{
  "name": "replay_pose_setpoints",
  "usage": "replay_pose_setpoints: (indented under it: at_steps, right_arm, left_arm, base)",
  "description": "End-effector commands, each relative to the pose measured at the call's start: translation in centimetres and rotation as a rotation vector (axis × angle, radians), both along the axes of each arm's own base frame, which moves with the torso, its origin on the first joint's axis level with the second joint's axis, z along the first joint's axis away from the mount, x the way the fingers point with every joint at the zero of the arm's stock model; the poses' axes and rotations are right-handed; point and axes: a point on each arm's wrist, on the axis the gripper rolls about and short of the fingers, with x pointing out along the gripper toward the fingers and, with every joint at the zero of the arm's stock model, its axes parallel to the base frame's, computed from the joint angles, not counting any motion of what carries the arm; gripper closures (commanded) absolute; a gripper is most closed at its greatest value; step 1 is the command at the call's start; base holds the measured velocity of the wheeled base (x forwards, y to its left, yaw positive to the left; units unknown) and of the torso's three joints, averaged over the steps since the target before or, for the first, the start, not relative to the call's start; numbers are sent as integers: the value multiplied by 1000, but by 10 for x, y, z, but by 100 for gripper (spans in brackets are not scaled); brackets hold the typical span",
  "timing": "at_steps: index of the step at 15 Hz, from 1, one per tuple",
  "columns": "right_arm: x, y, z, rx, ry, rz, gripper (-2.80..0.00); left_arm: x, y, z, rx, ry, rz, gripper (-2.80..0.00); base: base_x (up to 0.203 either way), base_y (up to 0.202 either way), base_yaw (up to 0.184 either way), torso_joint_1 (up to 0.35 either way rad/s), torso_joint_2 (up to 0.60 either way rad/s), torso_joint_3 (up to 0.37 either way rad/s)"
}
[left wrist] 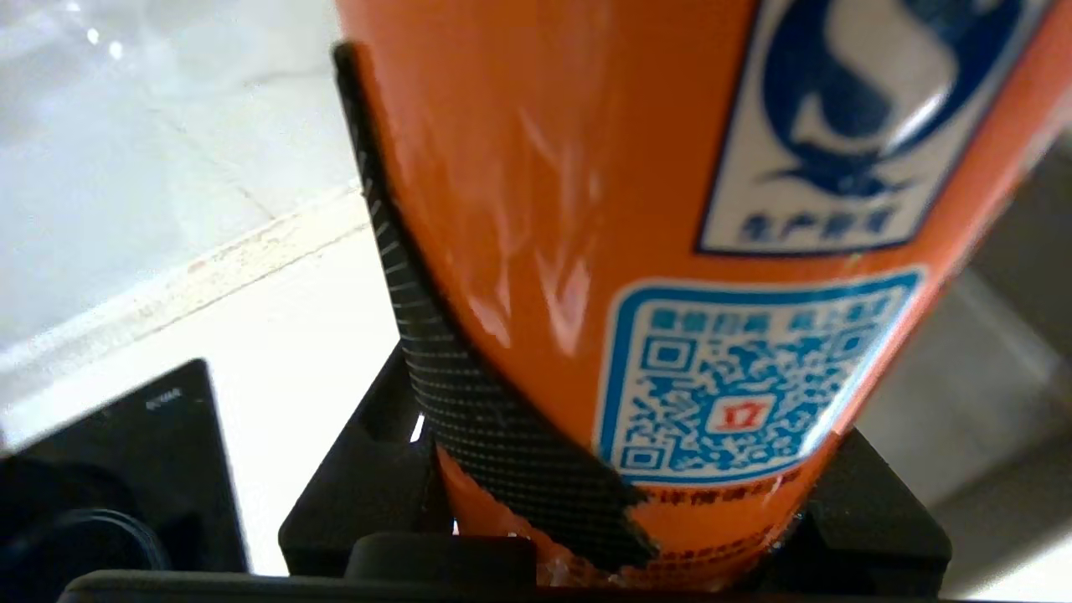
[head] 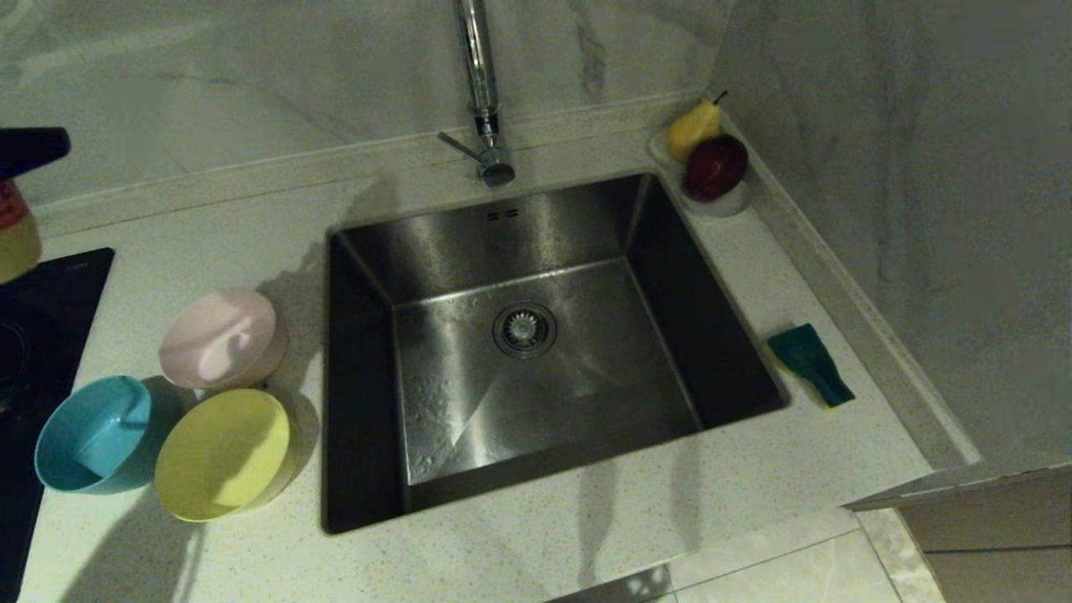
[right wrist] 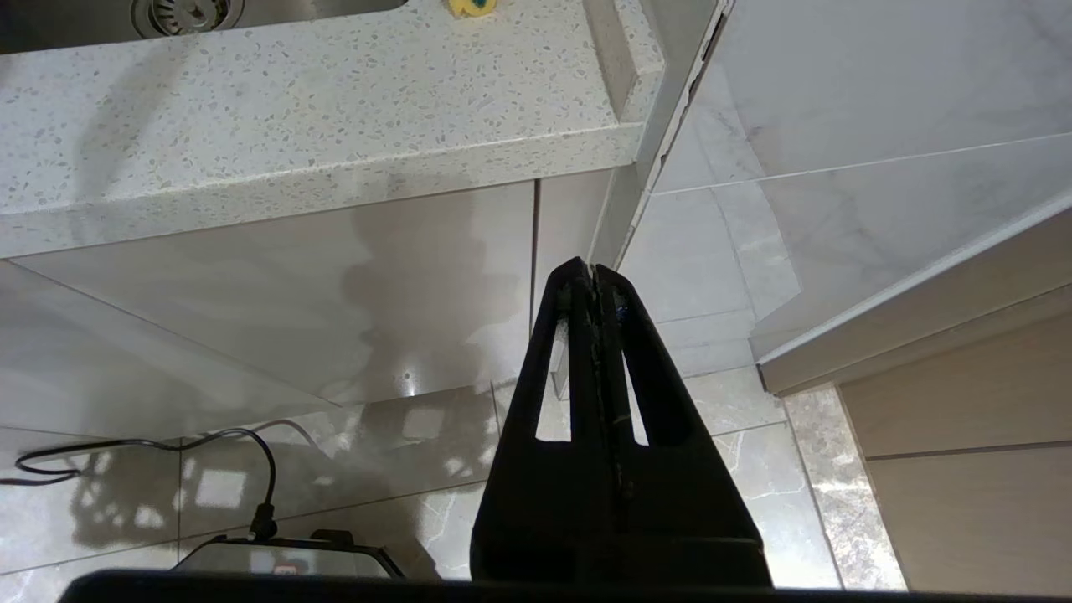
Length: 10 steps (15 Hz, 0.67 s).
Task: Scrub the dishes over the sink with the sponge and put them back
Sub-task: Squeeze it onto the sponge
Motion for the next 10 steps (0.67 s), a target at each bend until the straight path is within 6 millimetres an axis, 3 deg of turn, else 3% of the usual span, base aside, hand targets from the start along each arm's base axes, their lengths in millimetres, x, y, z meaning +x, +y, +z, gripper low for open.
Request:
replay_pose_setpoints:
  at_steps: [1,7,10]
  right_arm:
    - [0,0,0,-1,0,1,0]
    - [0,0,0,-1,0,1,0]
    - [0,0,0,-1,0,1,0]
  left_arm:
    - [2,-1,-14,96,33,-3,0]
    - [-4,-2,-21,253,1,-13,0]
    - [15,-27,-16,316,15,-100,0]
  base:
    - [0,0,0,0,0,0]
    - [0,0,0,0,0,0]
    - [0,0,0,0,0,0]
